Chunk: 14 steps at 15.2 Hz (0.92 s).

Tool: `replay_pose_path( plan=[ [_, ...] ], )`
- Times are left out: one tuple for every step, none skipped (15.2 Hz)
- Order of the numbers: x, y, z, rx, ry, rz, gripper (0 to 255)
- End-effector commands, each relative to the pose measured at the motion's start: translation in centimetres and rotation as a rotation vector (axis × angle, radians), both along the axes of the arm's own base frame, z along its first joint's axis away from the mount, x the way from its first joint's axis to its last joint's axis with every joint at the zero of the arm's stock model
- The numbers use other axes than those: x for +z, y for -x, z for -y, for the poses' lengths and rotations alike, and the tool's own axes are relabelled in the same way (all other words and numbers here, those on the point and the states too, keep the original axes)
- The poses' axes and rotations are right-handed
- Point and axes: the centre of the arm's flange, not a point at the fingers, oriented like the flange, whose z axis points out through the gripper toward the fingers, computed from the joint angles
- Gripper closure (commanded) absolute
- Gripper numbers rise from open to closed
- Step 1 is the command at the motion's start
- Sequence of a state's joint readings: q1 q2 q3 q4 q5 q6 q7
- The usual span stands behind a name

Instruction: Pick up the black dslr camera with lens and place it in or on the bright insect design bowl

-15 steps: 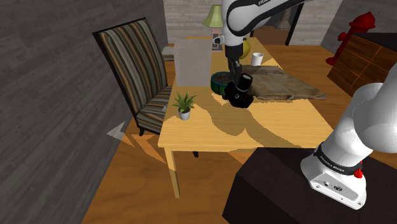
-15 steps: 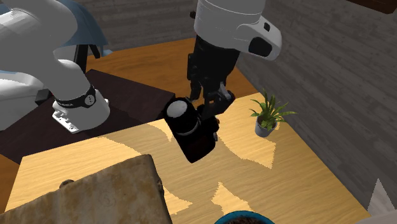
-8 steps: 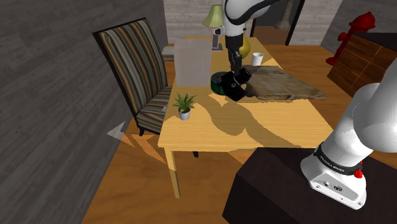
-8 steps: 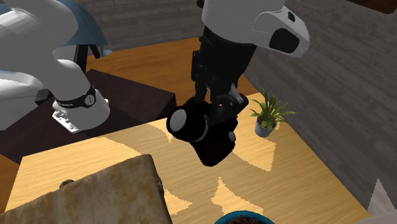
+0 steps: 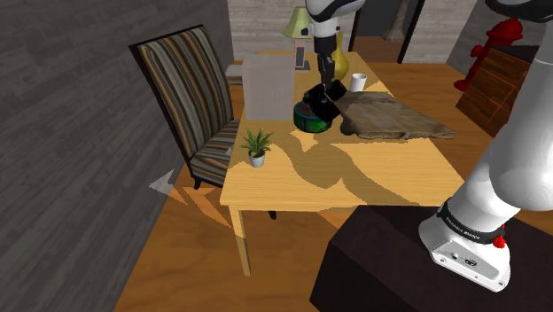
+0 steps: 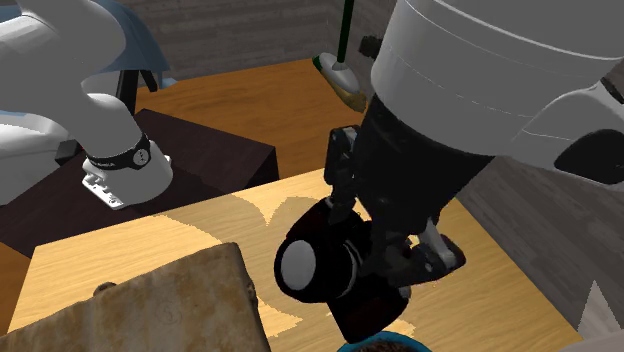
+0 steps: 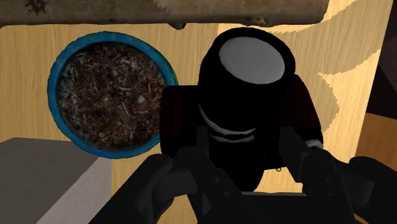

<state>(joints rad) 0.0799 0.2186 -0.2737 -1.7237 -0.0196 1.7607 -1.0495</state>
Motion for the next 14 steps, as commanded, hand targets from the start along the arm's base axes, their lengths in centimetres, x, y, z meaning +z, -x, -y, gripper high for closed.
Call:
replay_pose_path(
  plan=[
    [0.1,-1.7,2.1,0.002,0.0,0.001,255],
    [0.3,-2.5,3.2,0.002,0.0,0.001,255],
    [0.4,-3.3,4.2,0.002,0.0,0.001,255],
    [0.6,-4.1,5.2,0.002,0.0,0.001,255],
    [0.7,-4.9,6.3,0.002,0.0,0.001,255],
    [0.8,-5.7,7.3,0.002,0.0,0.001,255],
    [1.0,-6.5,8.4,0.002,0.0,0.001,255],
    [1.1,-7.3,9.4,0.002,0.0,0.001,255],
    [1.3,-8.1,10.4,0.002,0.0,0.001,255],
    [1.4,-8.9,11.5,0.002,0.0,0.001,255],
    [1.6,-9.7,12.6,0.002,0.0,0.001,255],
    [1.0,-9.7,12.6,0.002,0.0,0.001,255],
    [0.5,-9.7,12.6,0.002,0.0,0.001,255],
    [0.0,-9.7,12.6,0.001,0.0,0.001,255]
  ],
)
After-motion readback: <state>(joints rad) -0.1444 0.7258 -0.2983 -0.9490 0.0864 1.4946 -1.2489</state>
